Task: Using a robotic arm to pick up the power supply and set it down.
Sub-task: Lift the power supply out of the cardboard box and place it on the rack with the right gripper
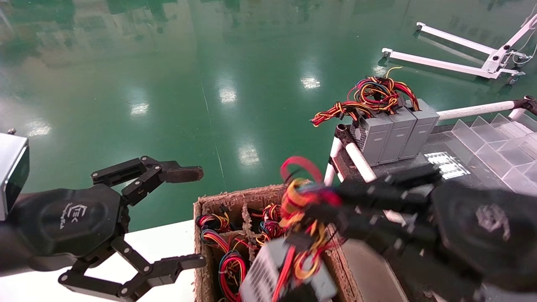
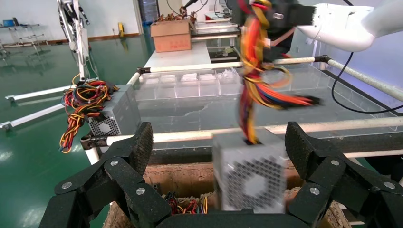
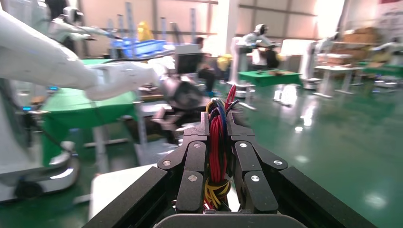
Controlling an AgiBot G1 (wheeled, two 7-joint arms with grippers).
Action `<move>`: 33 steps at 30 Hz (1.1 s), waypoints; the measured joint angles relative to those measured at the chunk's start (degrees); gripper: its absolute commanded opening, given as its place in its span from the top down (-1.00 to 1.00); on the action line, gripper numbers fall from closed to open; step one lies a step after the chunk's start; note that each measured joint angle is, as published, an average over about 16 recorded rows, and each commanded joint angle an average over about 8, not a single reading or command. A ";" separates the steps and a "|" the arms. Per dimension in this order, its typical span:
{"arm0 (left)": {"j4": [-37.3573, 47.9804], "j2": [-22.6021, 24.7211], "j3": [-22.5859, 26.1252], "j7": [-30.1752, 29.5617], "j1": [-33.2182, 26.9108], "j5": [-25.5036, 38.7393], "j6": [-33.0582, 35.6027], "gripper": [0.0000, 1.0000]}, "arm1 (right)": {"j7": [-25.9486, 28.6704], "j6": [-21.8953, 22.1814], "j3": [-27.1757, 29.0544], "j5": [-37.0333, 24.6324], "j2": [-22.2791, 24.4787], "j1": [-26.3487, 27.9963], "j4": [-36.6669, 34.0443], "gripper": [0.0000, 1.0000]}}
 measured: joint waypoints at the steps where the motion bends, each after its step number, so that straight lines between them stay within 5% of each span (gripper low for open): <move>1: 0.00 0.00 0.00 0.00 0.00 0.00 0.00 -1.00 | -0.33 0.06 0.36 0.09 0.35 0.22 -0.77 1.00; 33: 0.00 0.00 0.01 0.00 0.00 -0.01 0.00 -1.00 | -15.88 6.30 2.47 -12.64 6.09 12.78 -35.91 1.00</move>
